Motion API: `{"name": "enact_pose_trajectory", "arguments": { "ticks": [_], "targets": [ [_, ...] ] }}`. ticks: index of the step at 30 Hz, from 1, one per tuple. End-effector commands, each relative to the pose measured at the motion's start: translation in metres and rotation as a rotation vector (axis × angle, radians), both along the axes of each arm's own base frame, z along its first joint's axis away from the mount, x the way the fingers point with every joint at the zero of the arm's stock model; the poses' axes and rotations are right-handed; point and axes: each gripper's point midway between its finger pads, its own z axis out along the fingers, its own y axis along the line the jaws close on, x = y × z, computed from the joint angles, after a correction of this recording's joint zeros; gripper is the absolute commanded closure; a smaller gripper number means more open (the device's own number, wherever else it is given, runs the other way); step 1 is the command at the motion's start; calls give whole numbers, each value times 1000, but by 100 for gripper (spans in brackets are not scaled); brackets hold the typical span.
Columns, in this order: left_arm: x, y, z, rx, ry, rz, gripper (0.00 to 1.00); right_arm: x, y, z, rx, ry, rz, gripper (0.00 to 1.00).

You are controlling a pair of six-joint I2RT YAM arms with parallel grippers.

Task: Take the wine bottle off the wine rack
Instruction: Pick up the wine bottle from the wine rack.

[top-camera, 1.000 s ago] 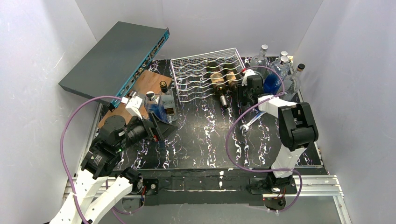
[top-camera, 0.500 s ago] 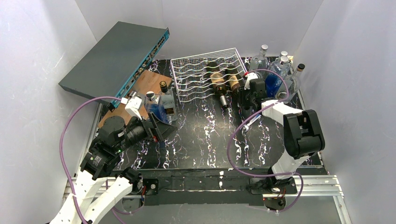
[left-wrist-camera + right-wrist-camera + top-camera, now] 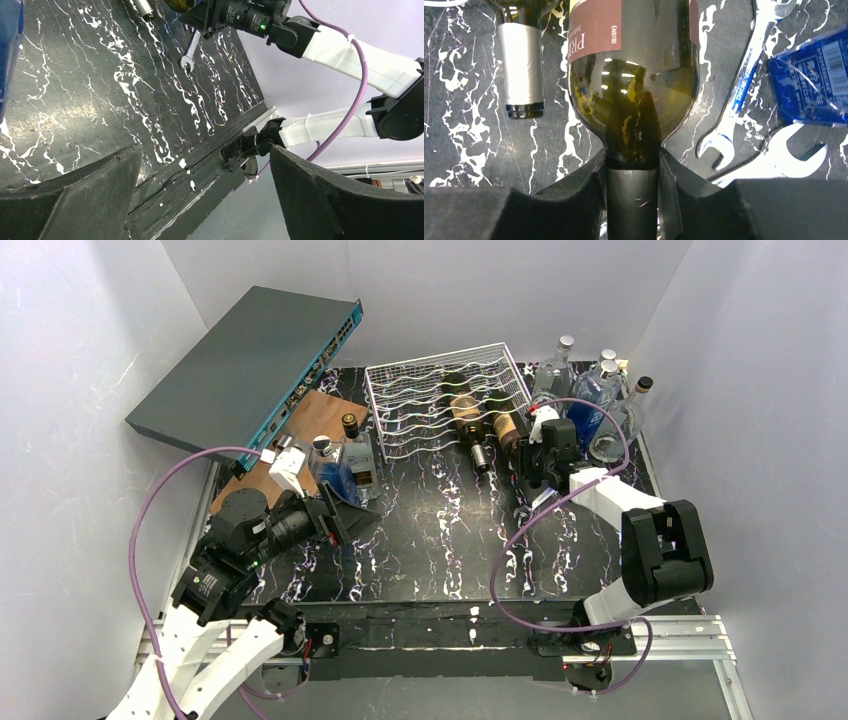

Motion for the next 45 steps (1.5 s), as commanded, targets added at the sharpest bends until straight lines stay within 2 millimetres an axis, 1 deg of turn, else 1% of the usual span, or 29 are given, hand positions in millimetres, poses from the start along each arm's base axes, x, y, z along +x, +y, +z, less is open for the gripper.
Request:
{"name": "enact_pose_trajectory", "arguments": {
  "ticks": [1, 8, 13, 19, 26, 33, 39, 45],
  "targets": [
    [-6, -2, 9, -11, -21, -33, 1, 22, 5, 72, 61, -249, 8, 99],
    [-11, -10, 15, -35, -16, -91, 1, -2, 0, 76, 58, -247, 19, 99],
    [-19, -18, 26, -56, -11, -164, 1, -21, -7, 79, 55, -243, 27, 99],
    [-20, -21, 29, -62, -8, -186, 1, -43, -11, 79, 64, -197, 49, 99],
    [-22, -26, 34, -79, -3, -213, 1, -67, -12, 79, 84, -161, 64, 99],
    [-24, -30, 35, -83, 15, -247, 0, -84, -18, 79, 83, -149, 73, 99],
    [-27, -37, 34, -74, 20, -290, 1, -97, -17, 84, 77, -145, 118, 99],
    [-31, -52, 29, -25, 16, -350, 1, -105, -13, 88, 58, -138, 187, 99]
  ]
}}
